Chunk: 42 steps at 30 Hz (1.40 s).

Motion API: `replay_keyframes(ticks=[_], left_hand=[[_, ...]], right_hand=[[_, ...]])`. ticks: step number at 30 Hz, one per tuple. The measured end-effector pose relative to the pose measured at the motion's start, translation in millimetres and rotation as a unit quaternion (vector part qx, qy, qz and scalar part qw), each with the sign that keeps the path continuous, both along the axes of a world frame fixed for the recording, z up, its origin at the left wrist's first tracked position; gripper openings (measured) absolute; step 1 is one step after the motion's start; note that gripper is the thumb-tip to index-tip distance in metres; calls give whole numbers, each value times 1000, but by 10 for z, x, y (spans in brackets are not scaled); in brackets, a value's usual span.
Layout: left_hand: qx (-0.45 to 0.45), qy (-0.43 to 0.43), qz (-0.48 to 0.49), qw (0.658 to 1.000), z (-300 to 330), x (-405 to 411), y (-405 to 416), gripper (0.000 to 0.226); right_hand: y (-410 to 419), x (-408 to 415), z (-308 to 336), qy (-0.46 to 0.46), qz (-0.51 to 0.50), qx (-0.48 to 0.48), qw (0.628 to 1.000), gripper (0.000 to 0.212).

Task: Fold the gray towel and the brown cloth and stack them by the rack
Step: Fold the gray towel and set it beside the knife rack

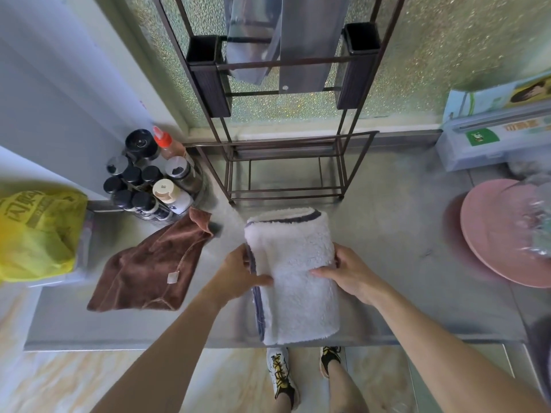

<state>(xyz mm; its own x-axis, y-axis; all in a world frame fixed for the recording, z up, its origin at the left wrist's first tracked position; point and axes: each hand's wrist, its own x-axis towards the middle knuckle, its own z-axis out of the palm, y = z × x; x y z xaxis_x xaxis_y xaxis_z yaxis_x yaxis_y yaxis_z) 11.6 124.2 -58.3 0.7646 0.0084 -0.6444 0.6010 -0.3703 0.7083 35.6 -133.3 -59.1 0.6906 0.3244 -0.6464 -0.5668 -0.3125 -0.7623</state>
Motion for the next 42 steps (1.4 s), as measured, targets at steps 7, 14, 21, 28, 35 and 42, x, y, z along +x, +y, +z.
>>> replay_keyframes(ticks=[7,14,21,28,35,42], left_hand=[[-38,-111,84,990,39,-176,-80,35],[-175,-43,215,960,-54,-213,-85,16],[-36,-198,58,978,-278,-238,-41,68],[150,-317,-83,933,-255,-310,55,55],[303,-385,-210,846,78,-665,-419,44],[409,-276,-298,817,-403,-937,-233,63]], right_hand=[[-129,89,143,-49,-52,90,993,47],[-90,-143,-156,-80,-73,11,994,51],[-4,-222,-83,-275,-27,-153,949,35],[332,-699,-164,-455,311,-298,779,59],[389,-759,-280,-455,304,-319,774,66],[226,-764,-458,-420,257,-333,804,66]])
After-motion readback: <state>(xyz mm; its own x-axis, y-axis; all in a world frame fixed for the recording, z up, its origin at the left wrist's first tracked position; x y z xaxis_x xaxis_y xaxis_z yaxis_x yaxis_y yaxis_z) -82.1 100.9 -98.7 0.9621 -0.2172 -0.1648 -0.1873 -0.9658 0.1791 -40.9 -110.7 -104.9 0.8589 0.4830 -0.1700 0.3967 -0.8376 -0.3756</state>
